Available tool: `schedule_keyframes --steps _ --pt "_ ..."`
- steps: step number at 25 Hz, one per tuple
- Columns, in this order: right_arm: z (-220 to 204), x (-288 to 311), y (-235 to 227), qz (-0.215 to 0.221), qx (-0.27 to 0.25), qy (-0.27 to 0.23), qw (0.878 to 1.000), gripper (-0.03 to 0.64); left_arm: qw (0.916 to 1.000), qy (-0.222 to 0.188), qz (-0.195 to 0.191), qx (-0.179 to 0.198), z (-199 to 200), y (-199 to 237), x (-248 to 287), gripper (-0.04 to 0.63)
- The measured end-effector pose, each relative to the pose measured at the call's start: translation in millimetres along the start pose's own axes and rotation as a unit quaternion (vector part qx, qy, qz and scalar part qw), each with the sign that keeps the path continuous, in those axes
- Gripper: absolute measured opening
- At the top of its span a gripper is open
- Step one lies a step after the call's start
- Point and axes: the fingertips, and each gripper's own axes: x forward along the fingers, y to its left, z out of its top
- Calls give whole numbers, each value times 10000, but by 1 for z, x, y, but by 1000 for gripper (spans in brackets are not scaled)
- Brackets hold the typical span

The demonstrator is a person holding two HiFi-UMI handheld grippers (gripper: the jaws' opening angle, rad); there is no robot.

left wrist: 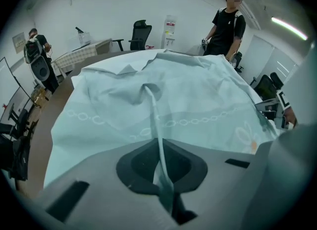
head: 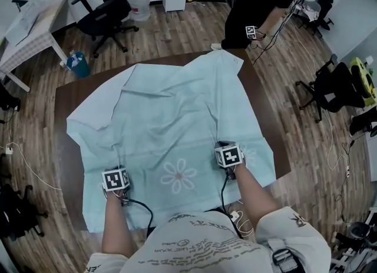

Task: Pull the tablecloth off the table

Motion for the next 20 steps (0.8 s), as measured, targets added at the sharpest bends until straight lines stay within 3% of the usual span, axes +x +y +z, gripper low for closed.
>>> schedule_keyframes --steps 3,8,20 --pt "-3 -9 19 242 59 -38 9997 20 9995 -239 -190 -56 4 -11 -12 11" --pt "5 -33 50 564 242 -530 9967 18 9925 -1067 -592 17 18 -36 -46 11" --pt "49 -112 79 444 361 -1745 9830 15 9712 -2062 -1069 525 54 -87 -114 11"
